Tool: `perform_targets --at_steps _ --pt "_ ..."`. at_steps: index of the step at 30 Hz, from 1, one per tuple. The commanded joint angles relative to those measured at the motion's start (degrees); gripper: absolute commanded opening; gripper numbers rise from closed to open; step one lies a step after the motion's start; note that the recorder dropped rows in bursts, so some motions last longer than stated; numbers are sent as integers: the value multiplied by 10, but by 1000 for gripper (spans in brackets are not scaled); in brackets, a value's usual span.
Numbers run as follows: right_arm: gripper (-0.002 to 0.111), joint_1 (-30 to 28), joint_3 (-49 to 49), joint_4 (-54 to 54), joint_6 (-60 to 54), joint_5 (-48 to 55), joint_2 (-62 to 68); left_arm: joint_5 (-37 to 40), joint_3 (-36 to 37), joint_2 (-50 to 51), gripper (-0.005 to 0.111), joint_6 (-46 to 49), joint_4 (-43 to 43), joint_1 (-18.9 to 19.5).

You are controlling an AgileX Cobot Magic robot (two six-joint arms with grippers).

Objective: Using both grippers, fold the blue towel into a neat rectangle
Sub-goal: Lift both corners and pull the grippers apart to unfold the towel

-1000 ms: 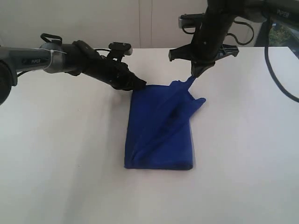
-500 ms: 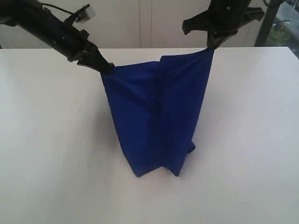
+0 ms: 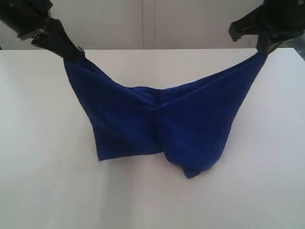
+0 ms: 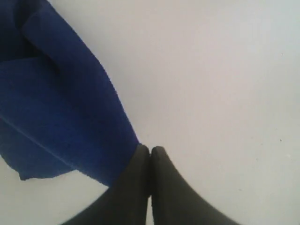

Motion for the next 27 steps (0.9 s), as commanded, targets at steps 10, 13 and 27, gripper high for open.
perform_targets --at_steps 10,13,27 --pt "0 -2 150 -21 -6 1 -313 53 148 -334 0 -119 127 2" --pt "0 -2 152 -22 -6 1 -373 53 172 -405 0 -137 137 2" --pt "0 -2 203 -38 5 1 -428 24 239 -488 0 -252 209 2"
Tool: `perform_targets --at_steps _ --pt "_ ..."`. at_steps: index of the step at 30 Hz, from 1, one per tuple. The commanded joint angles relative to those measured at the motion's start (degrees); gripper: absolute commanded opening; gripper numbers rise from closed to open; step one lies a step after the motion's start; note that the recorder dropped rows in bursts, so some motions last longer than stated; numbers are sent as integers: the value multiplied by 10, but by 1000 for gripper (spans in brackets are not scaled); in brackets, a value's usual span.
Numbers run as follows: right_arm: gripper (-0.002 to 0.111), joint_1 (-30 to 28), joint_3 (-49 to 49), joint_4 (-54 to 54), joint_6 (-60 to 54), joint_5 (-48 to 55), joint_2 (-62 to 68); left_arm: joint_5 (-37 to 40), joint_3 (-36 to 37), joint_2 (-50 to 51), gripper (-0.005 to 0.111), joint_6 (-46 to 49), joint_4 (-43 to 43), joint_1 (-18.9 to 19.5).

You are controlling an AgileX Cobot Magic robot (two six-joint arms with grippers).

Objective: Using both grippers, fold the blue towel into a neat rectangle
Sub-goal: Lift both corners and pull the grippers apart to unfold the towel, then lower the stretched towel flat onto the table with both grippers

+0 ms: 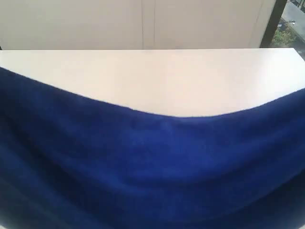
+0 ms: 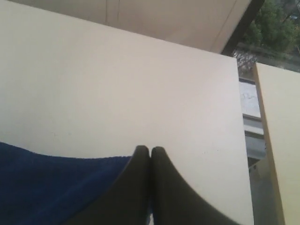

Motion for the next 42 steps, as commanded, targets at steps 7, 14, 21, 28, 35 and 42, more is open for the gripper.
perform_targets --at_steps 7,14,21,28,35,42 --pt "0 -2 166 -86 98 -153 188 -195 215 141 0 -14 21 1" --pt "0 -2 200 -257 256 -317 334 -511 322 260 0 -41 24 1" --pt "0 -17 200 -367 372 -386 425 -674 323 350 0 -43 23 1" --pt "0 -68 175 -385 456 -461 509 -832 322 440 0 -43 -46 1" --pt "0 -108 93 -383 462 -507 602 -880 265 543 0 -43 -82 3" --pt "0 -137 31 -383 462 -517 681 -869 173 630 0 -42 -127 32"
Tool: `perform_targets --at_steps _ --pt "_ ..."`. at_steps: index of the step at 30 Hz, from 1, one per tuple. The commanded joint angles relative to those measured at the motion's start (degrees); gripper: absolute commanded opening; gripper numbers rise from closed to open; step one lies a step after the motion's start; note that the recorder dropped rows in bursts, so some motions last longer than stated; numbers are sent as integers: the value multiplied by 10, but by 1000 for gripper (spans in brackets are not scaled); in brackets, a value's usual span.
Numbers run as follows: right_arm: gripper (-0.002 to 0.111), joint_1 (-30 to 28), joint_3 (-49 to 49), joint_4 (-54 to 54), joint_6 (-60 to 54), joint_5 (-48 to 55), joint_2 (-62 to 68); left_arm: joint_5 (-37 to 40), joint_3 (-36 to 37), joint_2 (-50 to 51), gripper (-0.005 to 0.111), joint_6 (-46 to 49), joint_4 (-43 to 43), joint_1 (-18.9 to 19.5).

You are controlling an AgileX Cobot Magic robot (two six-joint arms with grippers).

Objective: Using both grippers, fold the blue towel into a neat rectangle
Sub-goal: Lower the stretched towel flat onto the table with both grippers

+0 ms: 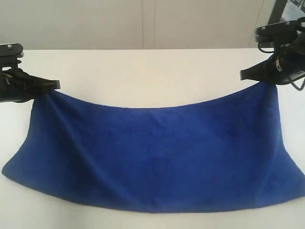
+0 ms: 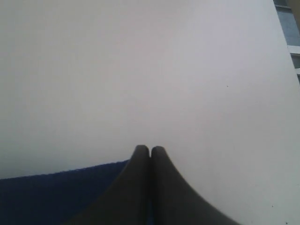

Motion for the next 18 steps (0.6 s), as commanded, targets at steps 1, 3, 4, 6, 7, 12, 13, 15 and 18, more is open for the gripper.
perform_targets --at_steps 1,3,4,6,7,12,13,15,18 --pt "0 -19 -38 -6 5 -11 44 13 -52 49 0 -3 -17 19" --pt "0 -23 -51 -6 5 -8 61 17 -65 68 0 -3 -17 26" --pt "0 -25 -55 -6 5 -9 68 16 -71 75 0 -4 -17 29" --pt "0 -30 -67 -6 5 -20 88 10 -77 88 0 -5 -18 34" --pt "0 -30 -69 -6 5 -29 91 10 -78 90 0 -5 -19 34" --pt "0 -30 -92 -6 5 -47 124 9 -78 106 0 -5 -26 34" --pt "0 -30 -97 -6 5 -48 131 9 -78 107 0 -5 -26 34" --pt "0 -30 -106 -7 5 -51 141 6 -78 108 0 -5 -26 34" --pt "0 -30 -120 -8 5 -49 156 -4 -78 108 0 -5 -26 34"
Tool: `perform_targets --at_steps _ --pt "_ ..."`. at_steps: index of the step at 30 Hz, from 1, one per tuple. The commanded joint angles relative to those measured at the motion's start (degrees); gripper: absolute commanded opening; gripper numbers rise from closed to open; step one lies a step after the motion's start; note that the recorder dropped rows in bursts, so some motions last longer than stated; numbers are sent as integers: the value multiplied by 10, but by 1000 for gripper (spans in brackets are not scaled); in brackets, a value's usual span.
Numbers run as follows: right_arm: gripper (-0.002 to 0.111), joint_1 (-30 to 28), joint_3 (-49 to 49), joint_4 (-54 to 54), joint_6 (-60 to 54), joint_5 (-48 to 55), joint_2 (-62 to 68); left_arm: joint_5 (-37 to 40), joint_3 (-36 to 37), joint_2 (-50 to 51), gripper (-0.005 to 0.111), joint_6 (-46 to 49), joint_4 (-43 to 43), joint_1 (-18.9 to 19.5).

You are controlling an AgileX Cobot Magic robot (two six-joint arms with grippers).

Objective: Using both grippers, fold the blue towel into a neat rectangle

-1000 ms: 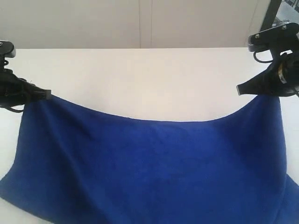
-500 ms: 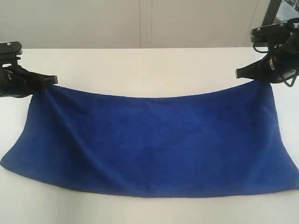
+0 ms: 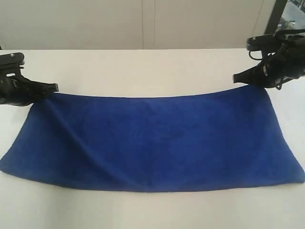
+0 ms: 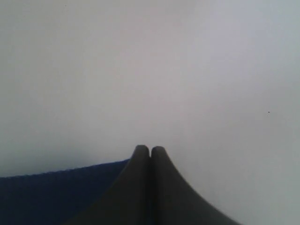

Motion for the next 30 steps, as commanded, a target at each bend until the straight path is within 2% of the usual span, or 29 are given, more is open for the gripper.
perform_targets --at_steps 1,6,10,12,15,18,21,26,30 --pt "0 -4 -13 -7 4 -2 13 -8 -2 1 0 -2 -8 2" --pt "1 -7 -14 -7 4 -4 13 -5 -2 1 0 1 -8 2" --pt "21 -7 -14 -7 4 -9 13 -5 -2 1 0 1 -8 2" --pt "30 -7 -14 -7 4 -9 13 -5 -2 1 7 1 -8 2" --pt "37 -7 -14 -7 4 -9 13 -5 -2 1 24 1 -8 2" --pt "37 -7 -14 1 5 1 7 -5 -2 1 40 1 -8 2" --pt "36 -7 -14 39 5 21 -9 -5 -2 -4 50 1 -8 2" --pt "30 -7 -17 109 -41 44 -27 4 -2 -25 53 19 -8 2" --pt "13 -7 -46 259 -194 117 -30 41 -2 -53 52 69 -8 2"
